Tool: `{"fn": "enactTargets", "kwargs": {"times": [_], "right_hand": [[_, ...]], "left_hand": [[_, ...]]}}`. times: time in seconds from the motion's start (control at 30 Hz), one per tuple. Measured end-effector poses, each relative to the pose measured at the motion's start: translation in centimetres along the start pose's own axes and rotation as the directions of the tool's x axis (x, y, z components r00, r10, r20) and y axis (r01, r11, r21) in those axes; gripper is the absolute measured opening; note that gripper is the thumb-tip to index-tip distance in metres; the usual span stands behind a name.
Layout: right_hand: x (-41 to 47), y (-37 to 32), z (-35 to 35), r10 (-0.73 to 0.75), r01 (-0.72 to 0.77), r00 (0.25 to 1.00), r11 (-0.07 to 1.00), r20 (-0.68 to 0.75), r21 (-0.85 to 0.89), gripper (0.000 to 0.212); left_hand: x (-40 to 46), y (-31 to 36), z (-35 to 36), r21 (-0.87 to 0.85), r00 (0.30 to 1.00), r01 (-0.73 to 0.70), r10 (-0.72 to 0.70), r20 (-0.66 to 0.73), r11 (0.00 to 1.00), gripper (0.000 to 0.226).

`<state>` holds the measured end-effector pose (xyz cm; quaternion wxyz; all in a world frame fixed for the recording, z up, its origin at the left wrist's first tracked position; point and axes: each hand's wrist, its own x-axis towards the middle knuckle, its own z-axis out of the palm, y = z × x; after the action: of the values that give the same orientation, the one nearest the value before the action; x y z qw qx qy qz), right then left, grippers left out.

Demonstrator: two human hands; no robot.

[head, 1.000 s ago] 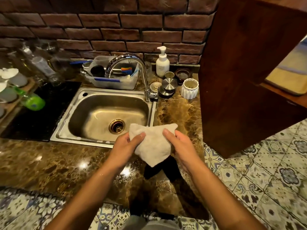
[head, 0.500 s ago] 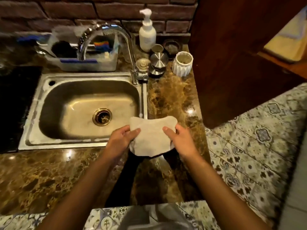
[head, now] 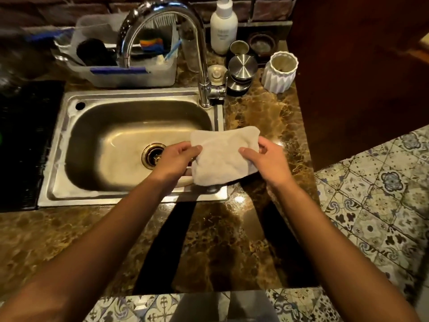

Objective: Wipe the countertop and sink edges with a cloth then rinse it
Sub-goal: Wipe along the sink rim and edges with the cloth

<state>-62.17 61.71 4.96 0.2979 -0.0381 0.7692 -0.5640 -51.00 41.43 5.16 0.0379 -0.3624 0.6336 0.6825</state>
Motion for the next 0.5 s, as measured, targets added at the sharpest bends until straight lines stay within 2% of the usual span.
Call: {"fn": "enactTargets", "kwargs": {"times": [0.17,0.33,0.5], "right_hand": [[4.3,-0.6,0.4,-0.1,0.1,0.995,0.993,-0.007,-0.06,0.024],[9.3,-0.1,0.5,-0.191,0.187,0.981,0.978,-0.035,-0.09,0.039],[13.6,0.3,0.2,-0.19,0.181,0.976,0.98,-0.109,-0.088,0.051]], "left_hand": [[3.3,0.8,0.0,0.112,0.994,-0.088,0.094,-0.049,0.99,0.017],[7.6,1.7,-0.4,0.182,0.982,-0.139,0.159,-0.099,0.973,0.02],[12.2,1.6,0.6,0.182,0.979,-0.132,0.156,-0.128,0.974,0.028]]}}
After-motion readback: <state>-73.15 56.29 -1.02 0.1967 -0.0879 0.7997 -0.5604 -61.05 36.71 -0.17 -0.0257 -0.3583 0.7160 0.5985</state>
